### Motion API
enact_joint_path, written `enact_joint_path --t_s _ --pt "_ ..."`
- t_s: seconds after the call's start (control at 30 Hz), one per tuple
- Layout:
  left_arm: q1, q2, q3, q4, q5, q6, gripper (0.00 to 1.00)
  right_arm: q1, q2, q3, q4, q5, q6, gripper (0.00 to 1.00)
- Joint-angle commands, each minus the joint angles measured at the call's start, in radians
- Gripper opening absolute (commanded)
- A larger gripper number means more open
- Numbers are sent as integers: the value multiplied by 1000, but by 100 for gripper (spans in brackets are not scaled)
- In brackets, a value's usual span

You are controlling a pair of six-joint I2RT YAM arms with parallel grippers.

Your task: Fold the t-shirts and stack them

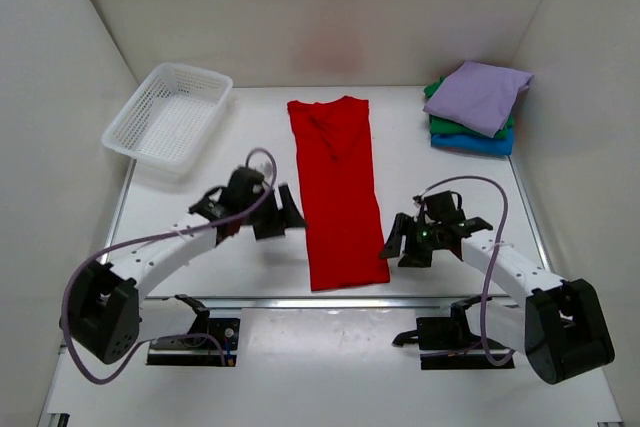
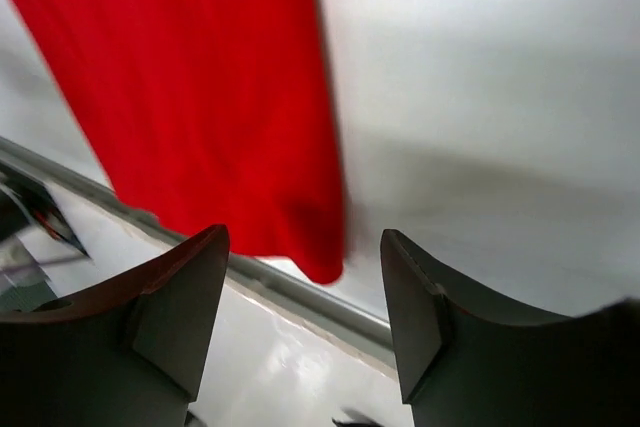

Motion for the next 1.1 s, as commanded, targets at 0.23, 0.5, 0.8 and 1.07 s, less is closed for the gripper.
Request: enact_joint_path --t_s 0.23,0.5,0.8,1.07 --pt "-290 67 -233 145 -119 -250 77 144 -51 -191 86 11 108 44" --pt "-417 162 -263 267 -114 -338 68 151 27 -197 129 -4 91 33" --pt "-470 146 -324 177 -85 -327 0 255 -25 -200 29 -29 102 0" --pt "-372 -77 -422 118 -26 -332 0 244 -107 -130 -64 -118 90 0"
